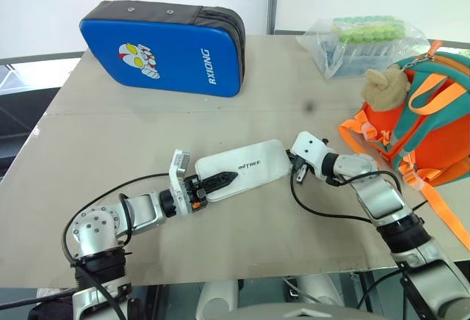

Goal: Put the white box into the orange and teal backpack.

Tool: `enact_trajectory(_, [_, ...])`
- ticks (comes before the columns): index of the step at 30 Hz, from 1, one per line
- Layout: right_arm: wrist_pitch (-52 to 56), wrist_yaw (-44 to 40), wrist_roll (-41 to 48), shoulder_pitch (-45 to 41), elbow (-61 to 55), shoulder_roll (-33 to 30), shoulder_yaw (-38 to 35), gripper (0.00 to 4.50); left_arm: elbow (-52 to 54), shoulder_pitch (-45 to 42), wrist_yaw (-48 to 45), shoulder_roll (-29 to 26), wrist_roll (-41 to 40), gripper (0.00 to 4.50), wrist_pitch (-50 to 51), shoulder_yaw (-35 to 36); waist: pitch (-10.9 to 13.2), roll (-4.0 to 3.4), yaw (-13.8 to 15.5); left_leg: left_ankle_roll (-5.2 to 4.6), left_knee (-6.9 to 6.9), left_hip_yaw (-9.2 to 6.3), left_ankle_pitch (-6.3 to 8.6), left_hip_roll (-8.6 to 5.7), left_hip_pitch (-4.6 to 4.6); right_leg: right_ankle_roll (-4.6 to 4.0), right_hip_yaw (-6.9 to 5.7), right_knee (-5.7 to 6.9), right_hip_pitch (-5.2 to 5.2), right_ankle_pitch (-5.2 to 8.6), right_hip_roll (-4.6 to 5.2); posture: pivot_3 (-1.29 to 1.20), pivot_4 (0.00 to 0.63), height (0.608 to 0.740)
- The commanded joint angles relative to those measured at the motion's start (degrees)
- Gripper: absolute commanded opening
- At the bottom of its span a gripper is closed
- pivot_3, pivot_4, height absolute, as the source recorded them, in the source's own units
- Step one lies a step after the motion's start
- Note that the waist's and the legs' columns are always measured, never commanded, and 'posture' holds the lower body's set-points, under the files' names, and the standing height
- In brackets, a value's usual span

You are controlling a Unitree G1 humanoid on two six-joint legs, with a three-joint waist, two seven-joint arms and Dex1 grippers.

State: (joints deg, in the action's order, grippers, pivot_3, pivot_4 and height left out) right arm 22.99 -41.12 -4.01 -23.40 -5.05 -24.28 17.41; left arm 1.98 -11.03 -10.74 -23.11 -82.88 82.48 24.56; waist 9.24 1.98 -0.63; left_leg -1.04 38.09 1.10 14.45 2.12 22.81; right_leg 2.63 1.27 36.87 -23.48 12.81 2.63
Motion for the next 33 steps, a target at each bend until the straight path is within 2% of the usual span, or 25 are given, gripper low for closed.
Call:
enact_trajectory(1, [5.8, -0.3, 5.0, 3.1, -12.6, -2.8, -8.3, 0.0, 4.3, 1.6, 1.3, -0.5, -2.7, 1.06, -1.7, -0.7, 0.0, 0.0, 0.0, 0.0, 0.0, 0.01, 0.0, 0.0, 0.01, 0.0, 0.0, -0.01, 0.0, 0.0, 0.02, 0.0, 0.15, 0.74])
enact_trajectory(3, [11.9, -0.4, 10.1, 5.5, -19.0, -3.6, -14.5, 0.0, 6.4, 2.3, 0.8, -1.4, -3.6, 1.06, -2.5, -1.2, 0.0, 0.0, 0.2, 0.0, 0.0, -0.02, 0.0, 0.0, 0.07, 0.0, -0.03, -0.04, -0.02, 0.0, 0.05, 0.0, 0.15, 0.74])
enact_trajectory(6, [20.1, -0.1, 17.8, 9.3, -29.3, -4.3, -23.0, 0.81, 8.2, 2.5, -0.1, -2.5, -4.5, 1.06, -4.2, -1.5, 0.0, -0.01, 0.3, 0.0, -0.04, -0.01, 0.01, 0.01, 0.1, 0.01, -0.03, -0.08, -0.04, 0.01, 0.07, 0.0, 0.15, 0.74])
enact_trajectory(11, [41.6, 2.4, 41.3, 18.0, -49.9, -3.4, -48.5, 3.07, 9.1, -0.4, -2.9, -5.6, -5.7, 1.06, -6.4, -2.5, 0.1, -0.06, 0.8, 0.0, -0.16, -0.1, 0.01, 0.01, 0.12, 0.0, -0.13, -0.08, -0.11, 0.01, 0.03, 0.0, 0.15, 0.74])
enact_trajectory(14, [47.8, 5.6, 52.9, 24.9, -54.6, -4.5, -61.5, 4.37, 8.6, -3.3, -5.1, -7.1, -6.5, 1.06, -6.8, -3.7, 0.1, -0.05, 1.3, -0.01, -0.18, -0.07, 0.01, 0.01, 0.12, -0.01, -0.18, -0.13, -0.1, 0.03, 0.02, 0.0, 0.15, 0.74])
enact_trajectory(17, [50.4, 12.4, 60.1, 29.6, -54.4, -5.2, -73.4, 4.5, 8.9, -6.4, -8.3, -8.8, -5.4, 1.06, -7.0, -5.5, 0.1, -0.06, 1.4, -0.01, -0.14, 0.04, 0.01, -0.04, 0.15, 0.0, -0.08, -0.16, -0.1, 0.03, 0.09, 0.0, 0.15, 0.74])
enact_trajectory(19, [51.9, 16.0, 62.7, 30.9, -53.6, -6.8, -76.9, 4.5, 9.3, -8.1, -10.3, -9.6, -3.6, 1.06, -7.5, -6.9, 0.1, -0.06, 1.3, -0.02, -0.12, 0.14, 0.01, -0.04, 0.13, 0.0, 0.04, -0.18, -0.1, 0.02, 0.1, 0.0, 0.15, 0.74])
enact_trajectory(22, [53.5, 24.3, 61.9, 28.4, -50.4, -8.3, -75.8, 4.5, 9.5, -10.6, -11.5, -9.6, -2.0, 1.06, -8.6, -8.9, 0.1, -0.05, 1.1, -0.02, -0.11, 0.15, 0.01, -0.06, 0.11, 0.0, 0.06, -0.18, -0.1, 0.02, 0.08, 0.0, 0.15, 0.74])
enact_trajectory(24, [53.4, 29.8, 58.5, 24.8, -47.6, -9.0, -71.9, 4.5, 9.6, -11.8, -11.9, -9.4, -1.6, 1.06, -9.3, -9.8, 0.1, -0.06, 0.8, -0.03, -0.12, 0.13, 0.01, -0.05, 0.11, 0.0, 0.06, -0.18, -0.11, 0.02, 0.05, 0.0, 0.15, 0.74])
enact_trajectory(28, [50.3, 35.4, 55.0, 15.7, -41.2, -8.0, -62.8, 4.5, 10.0, -12.1, -11.8, -9.4, -1.5, 1.06, -10.0, -10.4, 0.1, -0.08, -0.1, -0.03, -0.15, 0.11, 0.01, -0.04, 0.12, 0.0, 0.08, -0.18, -0.14, 0.02, 0.01, 0.0, 0.15, 0.74])
enact_trajectory(31, [42.6, 39.0, 43.6, 8.5, -31.0, -10.1, -51.7, 4.5, 11.8, -10.5, -11.9, -10.1, -0.5, 1.06, -11.3, -10.0, 0.2, -0.1, -0.2, -0.03, -0.24, 0.13, 0.01, -0.06, 0.14, 0.01, 0.13, -0.21, -0.16, 0.03, -0.02, 0.0, 0.15, 0.74])
enact_trajectory(33, [39.0, 39.3, 40.1, 4.9, -25.9, -10.1, -47.8, 4.5, 12.5, -9.4, -11.1, -10.1, -0.7, 1.06, -12.2, -9.3, 0.2, -0.11, -0.3, -0.03, -0.31, 0.16, 0.01, -0.07, 0.19, 0.01, 0.14, -0.28, -0.22, 0.03, -0.03, 0.0, 0.15, 0.74])
